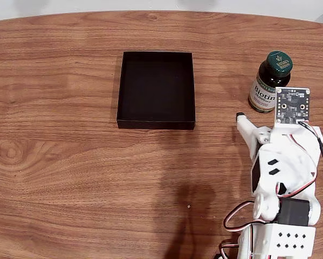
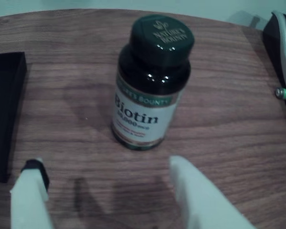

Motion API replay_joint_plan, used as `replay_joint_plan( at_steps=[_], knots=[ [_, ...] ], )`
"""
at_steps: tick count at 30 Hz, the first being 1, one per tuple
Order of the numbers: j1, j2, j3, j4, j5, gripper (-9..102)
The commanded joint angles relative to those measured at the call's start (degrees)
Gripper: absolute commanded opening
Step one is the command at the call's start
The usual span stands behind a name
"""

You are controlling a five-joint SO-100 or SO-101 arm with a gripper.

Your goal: Pick up the pill bottle and place it in the black box.

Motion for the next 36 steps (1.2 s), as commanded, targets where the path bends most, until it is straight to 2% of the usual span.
replay_joint_plan(
  at_steps=[1, 5, 13, 18, 27, 36],
  knots=[
    [-1.6, -4.7, -2.1, -9.7, -1.8, 31],
    [-1.8, -9.0, -3.5, -14.7, -2.4, 31],
    [0.2, -24.4, -4.7, -30.4, -3.3, 32],
    [2.4, -30.4, -6.6, -33.9, -3.6, 32],
    [5.2, -31.5, -4.0, -39.1, -3.5, 32],
    [9.1, -40.0, -4.6, -45.2, -2.1, 38]
  ],
)
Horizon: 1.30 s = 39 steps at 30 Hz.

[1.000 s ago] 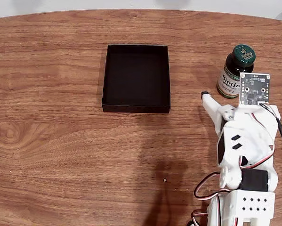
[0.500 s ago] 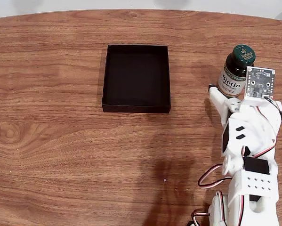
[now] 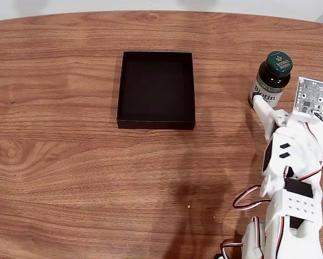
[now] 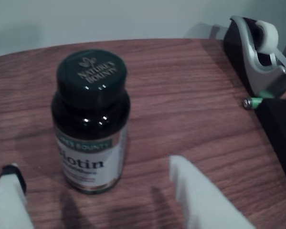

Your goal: Pick up the pill bottle and place it in the black box.

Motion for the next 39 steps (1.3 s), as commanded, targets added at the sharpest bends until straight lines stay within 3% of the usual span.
replay_joint_plan(
  at_steps=[1, 9, 22, 39],
  knots=[
    [1.6, -4.4, -3.1, -4.5, 0.4, 39],
    [3.5, -15.1, -5.8, -10.1, -0.3, 39],
    [-2.5, -22.0, -8.8, -14.7, -2.6, 39],
    [-4.9, -45.6, -22.2, -25.7, -4.0, 40]
  ],
)
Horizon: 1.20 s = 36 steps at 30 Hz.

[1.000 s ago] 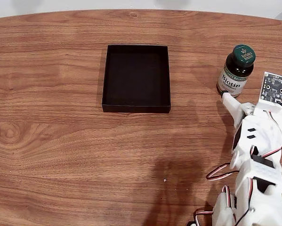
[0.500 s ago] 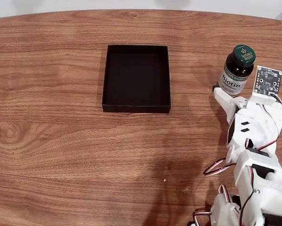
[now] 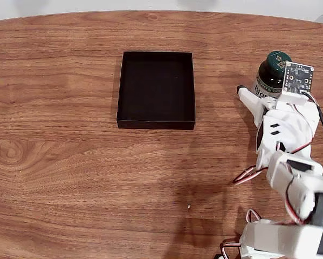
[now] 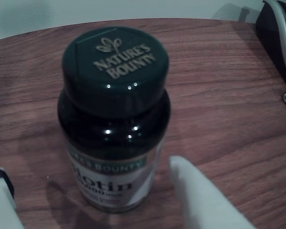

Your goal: Pick up the pill bottle and place it in the black box.

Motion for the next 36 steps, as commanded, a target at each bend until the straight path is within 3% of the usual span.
replay_joint_plan(
  at_steps=[1, 27, 36],
  knots=[
    [-0.1, -3.1, -6.7, -2.6, -0.5, 40],
    [-0.3, -20.3, -22.3, -4.7, -6.4, 37],
    [-1.1, -22.3, -23.8, -4.7, -7.9, 24]
  ],
)
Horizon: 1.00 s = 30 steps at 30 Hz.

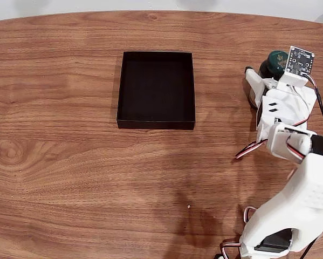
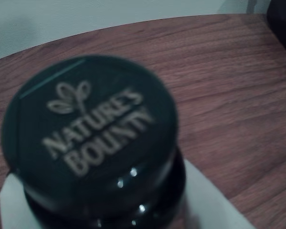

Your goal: Pick up the pill bottle and place it in the black box.

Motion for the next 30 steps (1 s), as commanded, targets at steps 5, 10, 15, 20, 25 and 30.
replay_joint_plan(
  at_steps=[5, 10, 15, 20, 25, 30],
  knots=[
    [-1.1, 0.8, -2.9, -1.7, 0.4, 17],
    [-1.6, 1.8, -1.7, -1.8, 0.2, 12],
    [-3.5, 6.2, -0.6, -1.9, -2.6, 11],
    [-8.1, 15.7, 0.9, 0.5, -6.4, 11],
    [-14.7, 29.2, 3.3, 9.8, -8.8, 11],
    [-21.0, 38.2, 7.6, 12.7, -8.7, 11]
  ],
)
